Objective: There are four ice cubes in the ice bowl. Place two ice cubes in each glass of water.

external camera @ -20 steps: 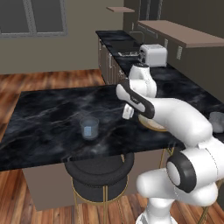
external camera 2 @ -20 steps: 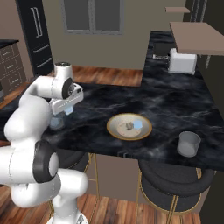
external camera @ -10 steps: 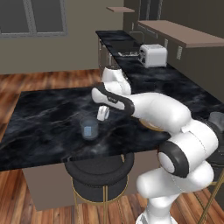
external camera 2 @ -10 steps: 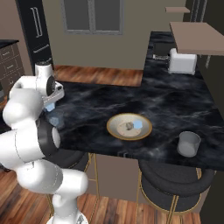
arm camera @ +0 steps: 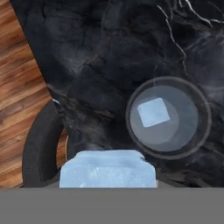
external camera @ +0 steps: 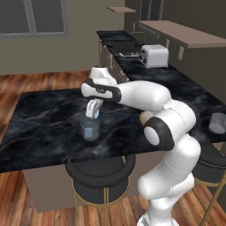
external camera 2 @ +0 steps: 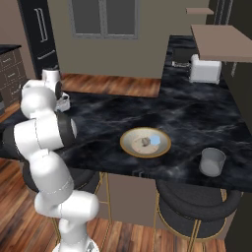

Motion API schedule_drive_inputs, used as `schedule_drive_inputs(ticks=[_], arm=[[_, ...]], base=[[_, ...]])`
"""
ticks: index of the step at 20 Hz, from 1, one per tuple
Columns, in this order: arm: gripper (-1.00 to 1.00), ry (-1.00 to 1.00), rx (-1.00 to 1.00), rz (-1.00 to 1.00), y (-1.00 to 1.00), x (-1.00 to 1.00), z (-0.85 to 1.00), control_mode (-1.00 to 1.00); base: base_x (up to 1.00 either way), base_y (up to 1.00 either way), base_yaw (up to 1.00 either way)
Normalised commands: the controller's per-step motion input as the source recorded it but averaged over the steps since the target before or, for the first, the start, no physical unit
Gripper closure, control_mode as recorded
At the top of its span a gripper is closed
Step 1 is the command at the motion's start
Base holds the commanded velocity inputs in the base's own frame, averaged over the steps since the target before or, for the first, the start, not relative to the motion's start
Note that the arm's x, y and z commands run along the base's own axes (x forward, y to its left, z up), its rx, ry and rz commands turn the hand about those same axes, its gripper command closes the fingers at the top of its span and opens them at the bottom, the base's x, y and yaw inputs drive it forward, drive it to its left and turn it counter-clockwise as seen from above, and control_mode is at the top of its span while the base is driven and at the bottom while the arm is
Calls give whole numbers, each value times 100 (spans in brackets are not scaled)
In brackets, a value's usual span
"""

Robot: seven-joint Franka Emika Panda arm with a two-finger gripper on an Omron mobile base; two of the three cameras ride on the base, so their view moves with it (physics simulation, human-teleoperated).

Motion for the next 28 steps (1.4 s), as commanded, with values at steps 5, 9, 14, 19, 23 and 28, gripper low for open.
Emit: schedule_drive_inputs(ticks=[5,9,14,19,23,28], arm=[[100,11,0,0,0,28,-39,-100],[100,3,0,0,0,9,-30,-100],[100,0,0,0,0,5,-23,-100],[100,0,0,0,0,14,-22,-100],[100,0,0,0,0,19,-10,-100],[100,0,0,0,0,12,-17,-100]], base=[[0,0,0],[0,0,0],[0,0,0],[0,0,0],[0,0,0],[0,0,0]])
